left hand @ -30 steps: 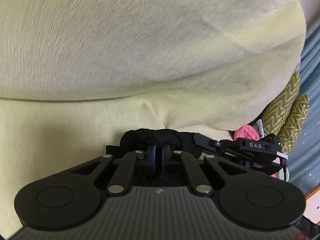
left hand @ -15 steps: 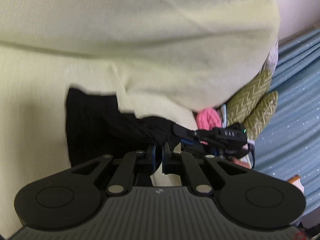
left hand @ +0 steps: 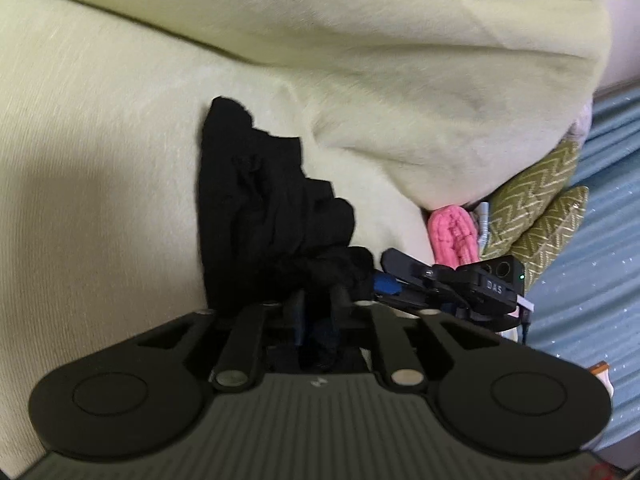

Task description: Fold clothes

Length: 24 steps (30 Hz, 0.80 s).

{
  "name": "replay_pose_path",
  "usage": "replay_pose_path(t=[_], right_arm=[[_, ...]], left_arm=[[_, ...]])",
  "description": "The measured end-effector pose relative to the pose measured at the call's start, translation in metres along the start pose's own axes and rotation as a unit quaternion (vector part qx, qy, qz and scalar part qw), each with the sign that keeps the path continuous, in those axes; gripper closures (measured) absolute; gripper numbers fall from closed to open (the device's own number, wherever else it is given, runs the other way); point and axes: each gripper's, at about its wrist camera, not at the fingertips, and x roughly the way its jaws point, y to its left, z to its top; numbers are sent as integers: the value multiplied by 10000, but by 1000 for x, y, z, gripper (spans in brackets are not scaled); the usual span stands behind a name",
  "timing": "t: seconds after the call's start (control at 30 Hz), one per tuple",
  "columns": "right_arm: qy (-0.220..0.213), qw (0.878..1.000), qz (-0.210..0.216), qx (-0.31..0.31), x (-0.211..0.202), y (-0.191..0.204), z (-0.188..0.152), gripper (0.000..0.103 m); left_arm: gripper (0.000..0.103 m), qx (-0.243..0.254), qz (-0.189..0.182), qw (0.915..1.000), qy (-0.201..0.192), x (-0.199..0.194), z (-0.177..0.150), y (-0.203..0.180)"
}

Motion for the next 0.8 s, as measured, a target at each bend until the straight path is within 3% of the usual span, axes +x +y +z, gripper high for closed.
replay_pose_path(t=[0.13, 0.33, 0.37, 0.4, 0.43, 0.57, 0.63, 0.77, 0.8], right_arm=[[110, 9972, -261, -690, -5, 9, -7, 60], [469, 9917, -212, -1179, 13, 10, -19, 64], [586, 9914, -190, -1158, 18, 10, -18, 68], [699, 9912, -199, -1108, 21, 10, -18, 85], [823, 9917, -176, -971, 23, 11, -17, 97], [928, 9954, 236, -78, 8, 17, -17, 97], [1029, 9940, 288, 237, 2, 21, -23, 97], [1371, 9897, -406, 36, 4, 24, -46, 96], [1351, 9883, -705, -29, 4, 21, -50, 91]], left_arm=[[63, 372, -71, 9992, 108, 1, -6, -8], [66, 692, -64, 9961, 538, 15, -16, -16], [71, 652, -79, 9960, 614, 17, -16, -17], [80, 593, -118, 9959, 667, 18, -16, -18], [83, 505, -185, 9961, 706, 16, -15, -18], [84, 92, -506, 9964, 677, -3, -16, -23], [84, 1, -471, 9962, 733, -10, -22, -25], [84, -12, -96, 9939, 1100, -10, -44, -20], [82, -21, 19, 9928, 1197, -9, -49, -17]])
